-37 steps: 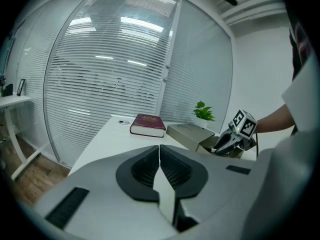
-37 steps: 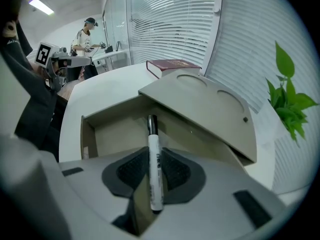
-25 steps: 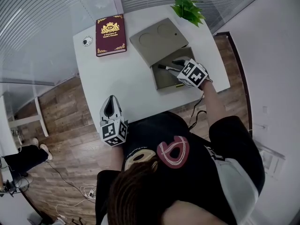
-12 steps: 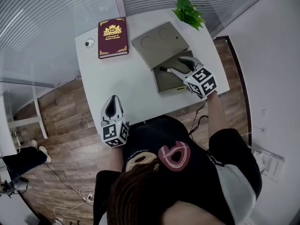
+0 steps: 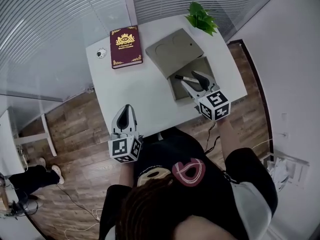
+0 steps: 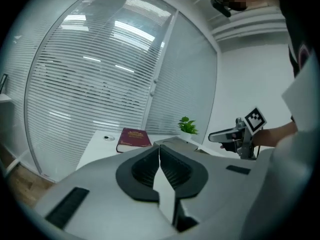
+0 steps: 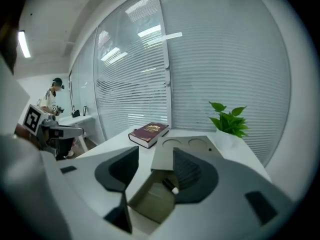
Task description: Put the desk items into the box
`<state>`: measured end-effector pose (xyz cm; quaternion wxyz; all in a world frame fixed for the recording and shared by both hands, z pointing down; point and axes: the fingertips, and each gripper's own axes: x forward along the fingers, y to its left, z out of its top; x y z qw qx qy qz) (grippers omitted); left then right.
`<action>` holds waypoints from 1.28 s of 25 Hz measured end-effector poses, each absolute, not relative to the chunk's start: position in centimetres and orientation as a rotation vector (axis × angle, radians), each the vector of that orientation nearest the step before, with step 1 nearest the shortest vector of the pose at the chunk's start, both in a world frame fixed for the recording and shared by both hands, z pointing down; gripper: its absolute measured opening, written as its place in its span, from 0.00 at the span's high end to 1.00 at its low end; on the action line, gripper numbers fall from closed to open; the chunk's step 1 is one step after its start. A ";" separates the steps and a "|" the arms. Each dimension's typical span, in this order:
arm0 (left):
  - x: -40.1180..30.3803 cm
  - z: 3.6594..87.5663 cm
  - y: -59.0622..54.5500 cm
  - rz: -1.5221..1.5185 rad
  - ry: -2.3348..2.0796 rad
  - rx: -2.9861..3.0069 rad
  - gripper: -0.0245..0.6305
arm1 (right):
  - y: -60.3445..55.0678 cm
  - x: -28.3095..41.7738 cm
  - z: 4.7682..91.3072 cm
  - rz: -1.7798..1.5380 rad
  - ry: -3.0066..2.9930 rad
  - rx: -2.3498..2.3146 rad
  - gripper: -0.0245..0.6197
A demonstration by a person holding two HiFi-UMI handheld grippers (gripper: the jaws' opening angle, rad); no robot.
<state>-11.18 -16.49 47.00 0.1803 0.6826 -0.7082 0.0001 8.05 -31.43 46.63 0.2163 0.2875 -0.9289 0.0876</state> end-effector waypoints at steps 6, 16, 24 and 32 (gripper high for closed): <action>-11.0 45.5 -16.5 -0.012 -1.986 2.017 0.93 | -29.1 7.9 46.1 0.320 -2.602 1.048 0.64; -10.4 45.2 -15.3 -0.041 -1.931 2.089 0.93 | -23.2 4.7 46.8 0.290 -2.652 1.106 0.75; -9.7 45.4 -14.8 -0.030 -1.868 2.146 0.93 | -20.7 3.4 46.6 0.256 -2.679 1.152 0.94; -9.2 45.8 -15.6 -0.025 -1.817 2.183 0.93 | -21.7 5.0 47.4 0.252 -2.579 1.275 0.95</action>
